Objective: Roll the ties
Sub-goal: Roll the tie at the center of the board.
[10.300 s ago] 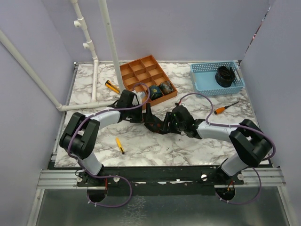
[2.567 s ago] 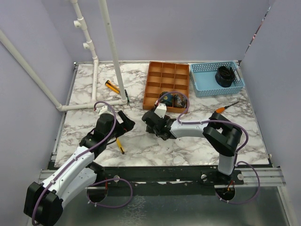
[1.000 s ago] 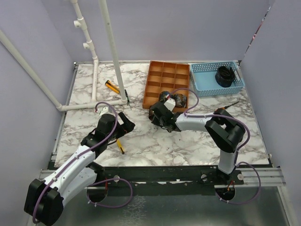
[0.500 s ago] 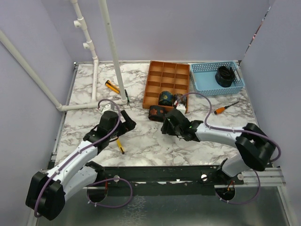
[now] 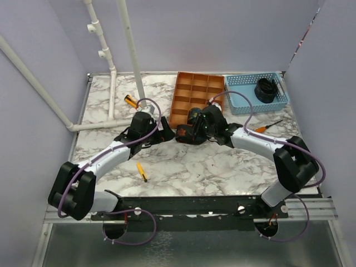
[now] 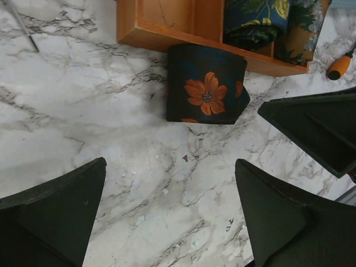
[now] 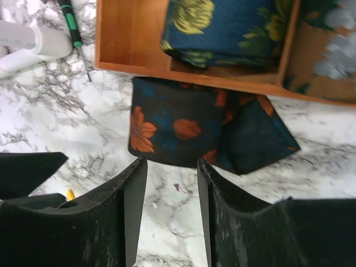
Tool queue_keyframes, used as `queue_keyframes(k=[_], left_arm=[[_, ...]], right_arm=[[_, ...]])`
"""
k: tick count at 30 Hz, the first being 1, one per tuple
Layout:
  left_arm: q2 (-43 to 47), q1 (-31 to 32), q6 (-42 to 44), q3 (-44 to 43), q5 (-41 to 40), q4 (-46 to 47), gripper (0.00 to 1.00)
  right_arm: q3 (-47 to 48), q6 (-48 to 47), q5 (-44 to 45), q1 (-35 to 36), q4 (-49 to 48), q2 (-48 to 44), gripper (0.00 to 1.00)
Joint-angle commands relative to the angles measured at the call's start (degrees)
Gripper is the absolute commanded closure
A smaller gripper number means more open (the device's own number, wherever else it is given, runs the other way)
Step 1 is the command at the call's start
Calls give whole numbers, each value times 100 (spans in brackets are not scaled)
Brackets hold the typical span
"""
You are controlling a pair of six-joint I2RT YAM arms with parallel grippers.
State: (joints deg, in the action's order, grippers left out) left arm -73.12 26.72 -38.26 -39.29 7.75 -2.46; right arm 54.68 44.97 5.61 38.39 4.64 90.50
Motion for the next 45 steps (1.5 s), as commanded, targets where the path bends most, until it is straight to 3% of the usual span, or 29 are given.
queue_keyframes(k=[1,8,25,36,45], left_arm=[[-454,-26,274,-296,675,383,1],[-748,-27,315,-284,730,802,1],[-1661,-27,389,-658,1004,1094,2],[-2557,-3,469,-1215,1590,1171,1],[-3040,164,447,-1531,1413,1118,1]], right_arm=[[444,-67,-383,-16,-43,390,55],[669,-185,-244,-54,176,847,57],[-163,-186,-249,-360,-36,986,61],[-476,-151,-534,-541,-350,1052,61],[-774,-159,-742,-652,-624,1127,62]])
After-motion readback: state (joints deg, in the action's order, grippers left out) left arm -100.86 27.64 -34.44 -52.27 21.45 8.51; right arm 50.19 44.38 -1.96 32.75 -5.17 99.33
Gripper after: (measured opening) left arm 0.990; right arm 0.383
